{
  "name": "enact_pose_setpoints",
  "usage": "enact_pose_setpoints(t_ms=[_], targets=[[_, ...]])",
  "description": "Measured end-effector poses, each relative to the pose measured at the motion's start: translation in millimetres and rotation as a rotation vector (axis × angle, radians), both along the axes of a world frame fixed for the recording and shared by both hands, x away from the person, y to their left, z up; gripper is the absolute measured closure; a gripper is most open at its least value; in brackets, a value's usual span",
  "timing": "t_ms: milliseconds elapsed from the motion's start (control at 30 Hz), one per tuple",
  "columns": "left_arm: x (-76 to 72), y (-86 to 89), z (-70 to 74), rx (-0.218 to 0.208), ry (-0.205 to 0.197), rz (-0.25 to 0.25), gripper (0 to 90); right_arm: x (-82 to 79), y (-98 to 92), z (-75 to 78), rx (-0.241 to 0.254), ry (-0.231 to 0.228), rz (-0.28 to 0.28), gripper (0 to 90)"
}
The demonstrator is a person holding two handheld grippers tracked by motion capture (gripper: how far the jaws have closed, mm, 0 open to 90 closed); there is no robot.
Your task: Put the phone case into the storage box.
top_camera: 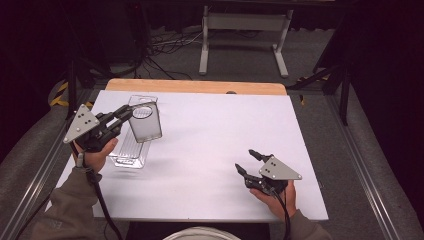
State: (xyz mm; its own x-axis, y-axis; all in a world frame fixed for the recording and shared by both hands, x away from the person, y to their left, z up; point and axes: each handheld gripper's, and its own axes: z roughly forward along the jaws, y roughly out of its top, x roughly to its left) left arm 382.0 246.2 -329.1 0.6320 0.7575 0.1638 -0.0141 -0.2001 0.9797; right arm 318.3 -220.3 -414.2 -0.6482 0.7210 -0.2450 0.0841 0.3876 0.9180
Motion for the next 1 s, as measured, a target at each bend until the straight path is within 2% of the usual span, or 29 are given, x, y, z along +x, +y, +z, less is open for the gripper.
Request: enact_pose_setpoints(t_ms=[167, 333, 600, 767, 900, 1000], targets=[[9.7, 3.9, -0.1, 0.000, 0.007, 0.002, 80.4, 0.3, -0.8, -0.1, 0.000, -0.001, -0.006, 38.3], [21.6, 11.6, 3.1, -0.001, -0.003, 0.004, 80.5, 1.7, -1.4, -0.4, 0.001, -0.001, -0.010, 38.2], [44.0, 18.3, 5.3, -0.002, -0.007, 0.021, 80.5, 3.5, -2.8, -1.0, 0.025, 0.024, -0.014, 37.9], [62.7, 26.0, 9.2, -0.030, 0.001, 0.030, 80.5, 6.0, -4.9, -3.1, 0.024, 0.033, -0.031, 37.7], [76.1, 29.0, 10.9, -0.005, -0.006, 0.048, 80.5, 6.1, -5.7, -5.6, 0.020, 0.047, -0.041, 37.6], [84.3, 30.2, 9.9, 0.010, 0.004, 0.059, 80.5, 5.1, -6.8, -6.6, 0.024, 0.053, -0.043, 37.5]])
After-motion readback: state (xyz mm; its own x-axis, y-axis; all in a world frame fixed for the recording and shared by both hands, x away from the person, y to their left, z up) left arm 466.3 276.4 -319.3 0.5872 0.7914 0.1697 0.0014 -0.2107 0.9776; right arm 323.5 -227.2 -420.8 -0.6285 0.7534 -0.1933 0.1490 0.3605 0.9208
